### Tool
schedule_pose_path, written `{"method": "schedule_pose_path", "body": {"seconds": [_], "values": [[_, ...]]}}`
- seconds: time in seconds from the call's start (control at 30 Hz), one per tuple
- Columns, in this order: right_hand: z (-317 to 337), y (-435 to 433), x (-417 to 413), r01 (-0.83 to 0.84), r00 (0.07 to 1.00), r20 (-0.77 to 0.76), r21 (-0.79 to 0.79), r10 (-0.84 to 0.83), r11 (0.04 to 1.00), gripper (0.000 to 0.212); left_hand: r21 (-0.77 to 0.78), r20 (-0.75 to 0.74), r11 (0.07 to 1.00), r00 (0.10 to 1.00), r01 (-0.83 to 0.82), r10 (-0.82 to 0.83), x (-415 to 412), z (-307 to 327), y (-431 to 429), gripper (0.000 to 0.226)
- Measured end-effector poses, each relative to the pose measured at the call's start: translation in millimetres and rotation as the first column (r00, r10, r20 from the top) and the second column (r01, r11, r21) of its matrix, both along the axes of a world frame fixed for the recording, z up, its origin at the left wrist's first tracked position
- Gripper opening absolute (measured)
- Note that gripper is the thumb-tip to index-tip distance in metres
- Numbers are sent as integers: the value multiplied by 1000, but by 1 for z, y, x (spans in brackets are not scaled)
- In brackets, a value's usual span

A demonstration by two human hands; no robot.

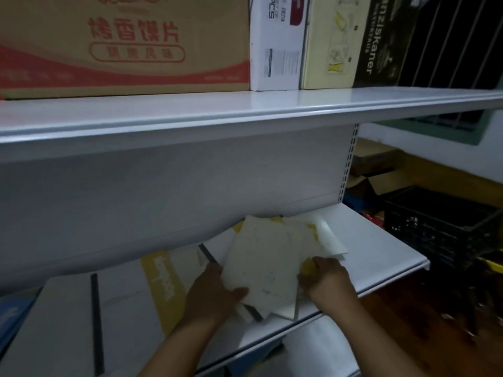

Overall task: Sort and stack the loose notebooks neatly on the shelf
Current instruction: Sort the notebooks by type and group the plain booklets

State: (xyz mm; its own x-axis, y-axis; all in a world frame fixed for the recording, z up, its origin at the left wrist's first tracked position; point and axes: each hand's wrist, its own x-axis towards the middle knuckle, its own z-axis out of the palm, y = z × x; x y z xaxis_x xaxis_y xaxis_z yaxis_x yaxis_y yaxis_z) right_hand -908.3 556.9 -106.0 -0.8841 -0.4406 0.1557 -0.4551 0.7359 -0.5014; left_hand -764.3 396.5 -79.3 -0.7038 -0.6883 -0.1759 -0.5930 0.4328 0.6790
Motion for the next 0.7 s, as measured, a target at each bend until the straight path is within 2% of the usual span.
{"method": "schedule_pose_path", "body": {"seconds": [0.07,0.13,0.23,0.27,0.33,0.47,0.63,0.7], "values": [[-2,6,-5,-16,998,61,0,16,1000,41,41,-66,999,998,-8,11,-2,0,0,44],[3,9,-5,22,989,144,-15,-20,1000,54,154,-151,987,987,-40,63,-4,3,1,36],[9,6,-3,53,995,87,-76,-46,996,54,447,-290,889,924,-101,251,2,11,-2,24],[10,2,-1,53,997,59,-118,-46,992,51,495,-321,861,898,-113,302,8,14,-6,22],[12,-7,2,58,998,43,-131,-53,990,53,526,-386,839,840,-139,381,26,20,-20,21],[13,-20,9,-9,992,126,187,-15,982,71,521,-470,802,686,-292,555,85,32,-58,20],[38,-15,1,-115,962,269,241,47,964,67,515,-415,688,554,-511,722,162,32,-92,24],[53,-17,-1,-117,929,365,120,65,986,77,515,-372,632,513,-579,774,186,30,-98,24]]}}
